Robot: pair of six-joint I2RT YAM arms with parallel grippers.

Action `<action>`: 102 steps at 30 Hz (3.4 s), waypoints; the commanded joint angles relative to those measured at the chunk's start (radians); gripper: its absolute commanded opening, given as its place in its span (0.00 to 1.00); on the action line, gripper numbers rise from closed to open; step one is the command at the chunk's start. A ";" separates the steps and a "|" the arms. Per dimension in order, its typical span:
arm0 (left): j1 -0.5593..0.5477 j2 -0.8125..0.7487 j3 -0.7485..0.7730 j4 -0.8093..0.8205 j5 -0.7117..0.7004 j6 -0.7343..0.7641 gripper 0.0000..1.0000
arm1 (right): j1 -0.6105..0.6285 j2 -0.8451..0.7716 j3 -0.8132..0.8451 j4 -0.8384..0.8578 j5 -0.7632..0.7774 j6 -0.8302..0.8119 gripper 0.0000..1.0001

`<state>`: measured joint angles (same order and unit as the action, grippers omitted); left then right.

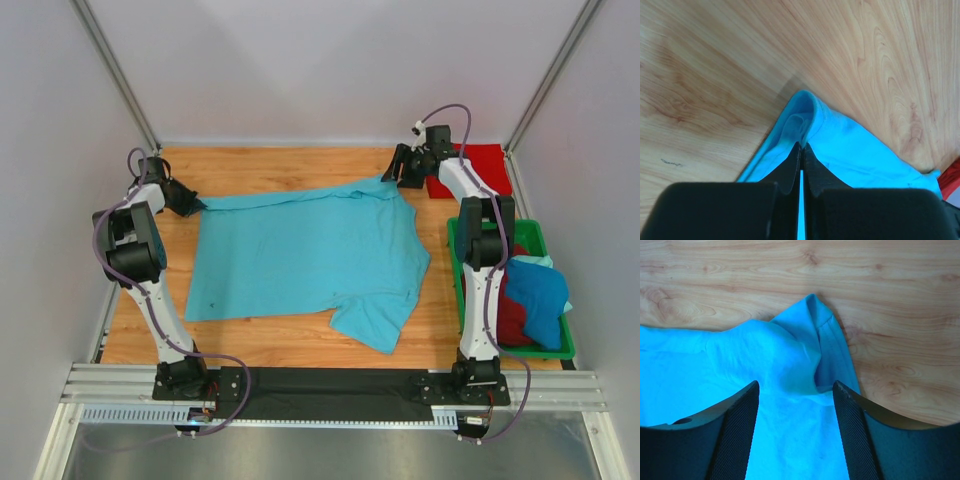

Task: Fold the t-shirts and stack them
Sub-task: Flatten the tshirt out

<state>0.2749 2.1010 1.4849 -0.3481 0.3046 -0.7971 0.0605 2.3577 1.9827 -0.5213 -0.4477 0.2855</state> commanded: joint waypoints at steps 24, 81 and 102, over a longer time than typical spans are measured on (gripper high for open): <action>-0.005 -0.067 -0.021 -0.019 0.027 0.039 0.00 | -0.022 0.055 0.061 0.095 -0.106 0.010 0.56; -0.005 0.011 0.044 -0.031 -0.005 0.035 0.20 | 0.004 0.078 0.119 -0.017 -0.046 0.024 0.62; -0.017 -0.038 0.040 -0.078 0.013 0.078 0.00 | 0.009 0.078 0.122 -0.026 -0.074 0.115 0.21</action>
<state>0.2619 2.1109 1.5101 -0.4122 0.3050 -0.7444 0.0643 2.4474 2.1063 -0.5610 -0.5091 0.3595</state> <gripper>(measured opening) 0.008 0.240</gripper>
